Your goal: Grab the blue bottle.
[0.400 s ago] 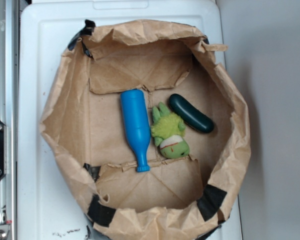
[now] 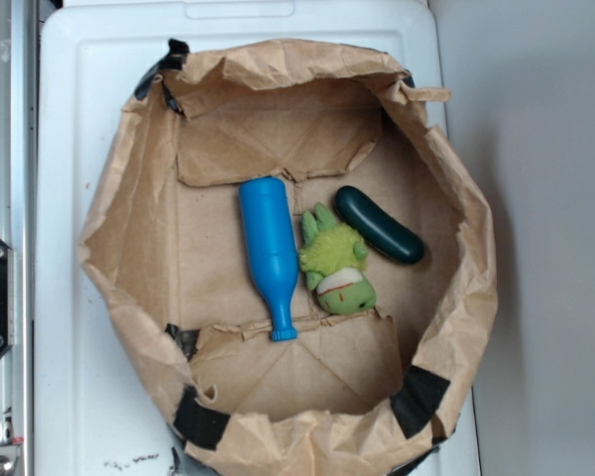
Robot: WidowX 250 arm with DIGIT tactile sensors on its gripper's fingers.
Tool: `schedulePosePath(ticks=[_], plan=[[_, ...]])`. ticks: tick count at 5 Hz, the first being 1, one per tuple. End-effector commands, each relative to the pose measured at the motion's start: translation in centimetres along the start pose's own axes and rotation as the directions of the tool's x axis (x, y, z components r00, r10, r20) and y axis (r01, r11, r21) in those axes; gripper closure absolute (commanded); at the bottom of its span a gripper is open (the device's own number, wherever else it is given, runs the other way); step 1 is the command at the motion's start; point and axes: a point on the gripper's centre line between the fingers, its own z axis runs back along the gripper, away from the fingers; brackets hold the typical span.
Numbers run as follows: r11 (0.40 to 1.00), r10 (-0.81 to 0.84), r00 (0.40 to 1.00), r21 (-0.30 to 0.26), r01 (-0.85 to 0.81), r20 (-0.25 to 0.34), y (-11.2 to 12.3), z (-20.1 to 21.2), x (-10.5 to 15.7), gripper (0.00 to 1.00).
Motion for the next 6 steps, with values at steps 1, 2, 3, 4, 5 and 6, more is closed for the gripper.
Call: schedulePosePath(ticks=[1,2,3,4,5,6], plan=[[0.988,0.149,0.989,0.051,-0.148,-0.013,-0.2,-2.3,5.1,0.0],[0.947,0.313,0.95,0.067,-0.313,0.015,1.4,-3.5,6.7,0.0],[0.894,0.439,0.898,0.085,-0.441,0.038,2.9,-5.3,8.3,0.0],[0.83,0.55,0.834,0.083,-0.552,0.041,4.3,-7.3,9.7,0.0],[0.838,0.544,0.838,0.0,-0.545,-0.043,4.9,-8.5,9.4,0.0],[0.838,0.544,0.838,0.0,-0.545,-0.043,4.9,-8.5,9.4,0.0]])
